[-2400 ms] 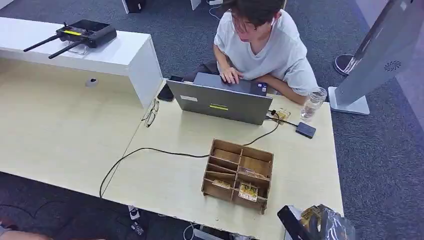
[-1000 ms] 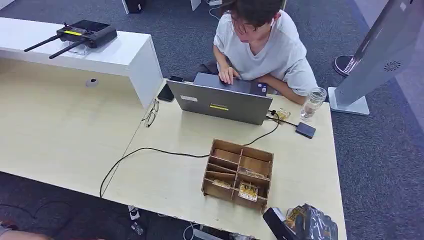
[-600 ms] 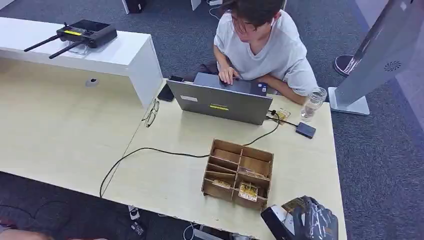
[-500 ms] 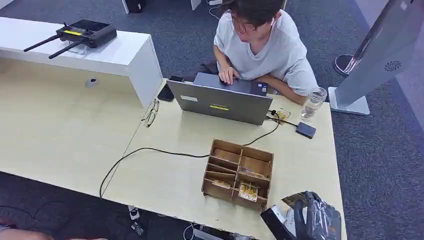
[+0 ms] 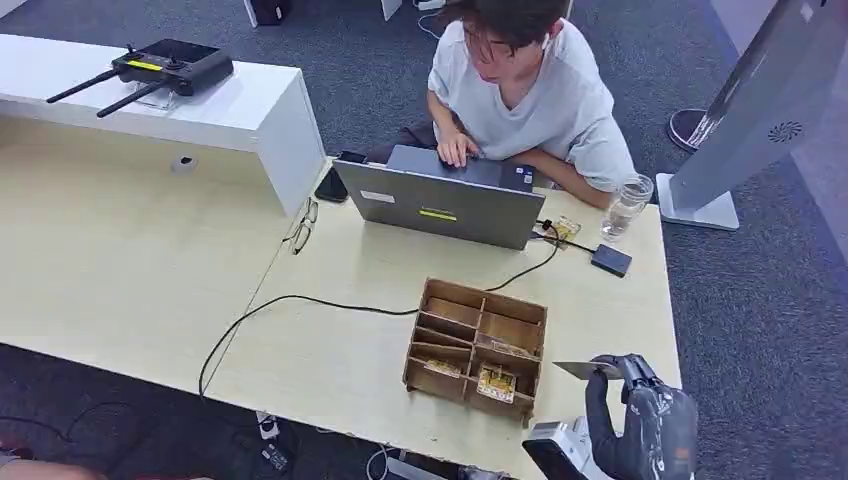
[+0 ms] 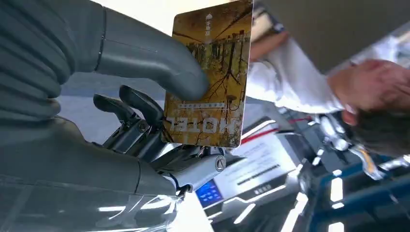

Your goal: Pass the card to the sensor for recognition and then transmit it.

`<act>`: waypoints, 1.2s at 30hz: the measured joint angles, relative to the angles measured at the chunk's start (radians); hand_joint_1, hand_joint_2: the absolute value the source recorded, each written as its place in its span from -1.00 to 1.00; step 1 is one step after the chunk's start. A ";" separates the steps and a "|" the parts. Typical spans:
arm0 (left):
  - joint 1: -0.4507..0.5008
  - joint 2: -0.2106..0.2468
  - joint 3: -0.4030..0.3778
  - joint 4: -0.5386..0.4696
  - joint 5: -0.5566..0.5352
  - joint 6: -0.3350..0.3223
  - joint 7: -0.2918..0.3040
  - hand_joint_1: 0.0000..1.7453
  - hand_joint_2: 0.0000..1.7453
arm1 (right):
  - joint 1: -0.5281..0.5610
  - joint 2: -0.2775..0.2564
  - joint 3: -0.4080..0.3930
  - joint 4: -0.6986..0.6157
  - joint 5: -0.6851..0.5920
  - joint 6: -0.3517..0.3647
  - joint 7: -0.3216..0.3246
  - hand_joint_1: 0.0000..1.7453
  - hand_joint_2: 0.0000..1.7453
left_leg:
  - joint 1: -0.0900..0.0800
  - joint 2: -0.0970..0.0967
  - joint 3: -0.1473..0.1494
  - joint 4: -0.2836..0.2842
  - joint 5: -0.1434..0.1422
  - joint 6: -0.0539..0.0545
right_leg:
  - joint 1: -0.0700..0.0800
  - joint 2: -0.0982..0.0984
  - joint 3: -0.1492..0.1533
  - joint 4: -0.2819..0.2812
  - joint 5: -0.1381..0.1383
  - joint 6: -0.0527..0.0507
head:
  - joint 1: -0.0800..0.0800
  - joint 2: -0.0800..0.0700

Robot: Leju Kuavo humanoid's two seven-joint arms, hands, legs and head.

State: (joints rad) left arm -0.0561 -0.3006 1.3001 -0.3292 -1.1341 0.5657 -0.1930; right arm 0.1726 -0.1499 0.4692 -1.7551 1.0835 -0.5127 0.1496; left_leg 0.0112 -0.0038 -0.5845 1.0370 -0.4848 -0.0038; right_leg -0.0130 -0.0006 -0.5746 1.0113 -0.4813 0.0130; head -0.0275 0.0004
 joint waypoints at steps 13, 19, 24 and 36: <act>0.000 0.001 0.000 -0.002 -0.011 0.012 -0.008 -1.00 -1.00 | -0.085 0.066 0.008 -0.023 -0.117 0.021 -0.122 1.00 1.00 | 0.000 0.000 0.000 0.000 0.000 0.000 | 0.000 0.000 0.000 0.000 0.000 0.000 | 0.000 0.000; -0.001 0.003 -0.003 -0.002 -0.021 0.021 -0.014 -1.00 -1.00 | -0.144 0.116 0.044 -0.015 -0.167 0.073 -0.129 1.00 1.00 | 0.000 0.000 0.000 0.000 0.000 0.000 | 0.000 0.000 0.000 0.000 0.000 0.000 | 0.000 0.000; -0.003 0.006 -0.013 -0.002 -0.034 0.023 -0.018 -1.00 -1.00 | -0.218 0.147 0.078 0.018 -0.205 0.123 -0.125 1.00 1.00 | 0.000 0.000 0.000 0.000 0.000 0.000 | 0.000 0.000 0.000 0.000 0.000 0.000 | 0.000 0.000; -0.018 0.013 -0.047 0.016 -0.063 0.033 -0.019 -1.00 -1.00 | -0.383 0.208 0.151 0.124 -0.281 0.195 -0.079 1.00 1.00 | 0.000 0.000 0.000 0.000 0.001 -0.001 | 0.000 0.000 0.000 0.001 0.001 -0.001 | 0.000 0.000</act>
State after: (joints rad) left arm -0.0744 -0.2873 1.2531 -0.3128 -1.1967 0.5985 -0.2117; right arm -0.2099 0.0579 0.6198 -1.6316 0.8026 -0.3182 0.0702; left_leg 0.0115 -0.0042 -0.5847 1.0370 -0.4833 -0.0049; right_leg -0.0129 -0.0007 -0.5748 1.0120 -0.4806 0.0124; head -0.0271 0.0004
